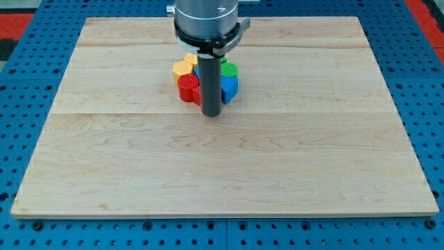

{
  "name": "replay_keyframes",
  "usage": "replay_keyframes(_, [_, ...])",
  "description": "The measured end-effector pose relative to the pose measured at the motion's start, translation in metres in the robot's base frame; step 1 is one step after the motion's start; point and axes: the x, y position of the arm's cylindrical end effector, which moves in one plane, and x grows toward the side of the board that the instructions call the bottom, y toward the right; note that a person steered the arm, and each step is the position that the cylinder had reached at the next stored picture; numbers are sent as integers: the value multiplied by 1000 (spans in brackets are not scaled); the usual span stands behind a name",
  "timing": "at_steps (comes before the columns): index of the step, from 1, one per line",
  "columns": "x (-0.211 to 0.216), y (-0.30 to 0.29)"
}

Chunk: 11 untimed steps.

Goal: Move your arm closer to the blue triangle

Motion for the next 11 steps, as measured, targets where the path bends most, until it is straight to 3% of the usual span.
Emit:
replay_keyframes(4, [1, -9])
replay_keyframes(5, [18, -29])
replay_keyframes(6, [35, -18])
replay_keyframes(7, [34, 42])
replay_keyframes(9, [-25, 65])
replay_keyframes(11, [-29, 44])
